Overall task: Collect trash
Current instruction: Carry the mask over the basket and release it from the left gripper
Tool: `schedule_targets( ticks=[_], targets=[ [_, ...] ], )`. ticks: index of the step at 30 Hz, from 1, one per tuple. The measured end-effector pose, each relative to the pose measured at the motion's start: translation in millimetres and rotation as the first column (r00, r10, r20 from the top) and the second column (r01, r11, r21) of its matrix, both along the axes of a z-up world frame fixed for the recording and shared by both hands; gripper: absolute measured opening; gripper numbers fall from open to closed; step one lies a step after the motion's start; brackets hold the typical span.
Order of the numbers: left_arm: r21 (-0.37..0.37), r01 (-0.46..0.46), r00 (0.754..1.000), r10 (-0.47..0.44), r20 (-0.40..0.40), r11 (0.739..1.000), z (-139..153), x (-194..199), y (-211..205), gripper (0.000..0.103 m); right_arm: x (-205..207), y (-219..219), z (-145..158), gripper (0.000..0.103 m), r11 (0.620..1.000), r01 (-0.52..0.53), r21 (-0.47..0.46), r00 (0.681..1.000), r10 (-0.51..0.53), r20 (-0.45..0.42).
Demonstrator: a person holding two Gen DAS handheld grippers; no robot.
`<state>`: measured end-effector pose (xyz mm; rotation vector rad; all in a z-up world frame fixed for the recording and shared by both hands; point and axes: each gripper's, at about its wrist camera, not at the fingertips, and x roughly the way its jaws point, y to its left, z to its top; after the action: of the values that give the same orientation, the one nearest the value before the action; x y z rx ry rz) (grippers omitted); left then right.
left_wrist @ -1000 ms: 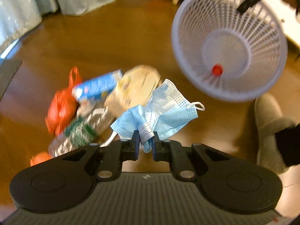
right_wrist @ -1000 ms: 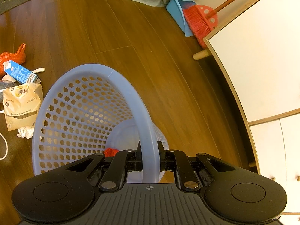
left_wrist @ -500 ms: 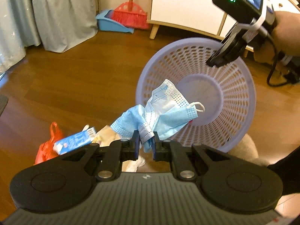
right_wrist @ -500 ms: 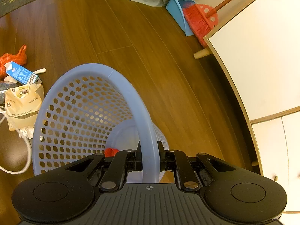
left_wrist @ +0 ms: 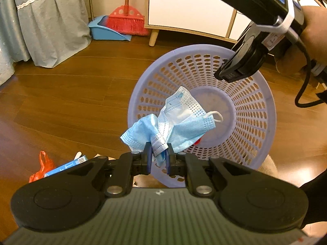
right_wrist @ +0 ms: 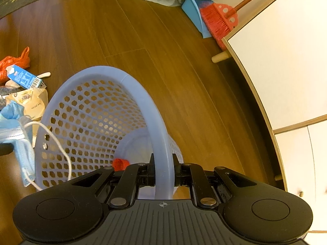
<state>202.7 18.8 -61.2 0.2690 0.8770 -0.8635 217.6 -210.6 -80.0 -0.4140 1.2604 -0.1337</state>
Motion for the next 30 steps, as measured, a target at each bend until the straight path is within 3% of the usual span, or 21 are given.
schedule_targets(
  ticks=[18,30],
  targets=[
    [0.032,0.161,0.986,-0.162,0.044,0.986,-26.7,1.6,-30.8,0.009,-2.7,5.9,-7.8,0.008,0.979,-0.201,-0.026,0.977,0.198,-0.077],
    [0.050,0.240,0.969,-0.242,0.047,0.969,-40.9,1.1,-53.2,0.011,1.0,3.9,-10.4,0.006,0.971,-0.235,-0.051,0.968,0.229,-0.098]
  ],
)
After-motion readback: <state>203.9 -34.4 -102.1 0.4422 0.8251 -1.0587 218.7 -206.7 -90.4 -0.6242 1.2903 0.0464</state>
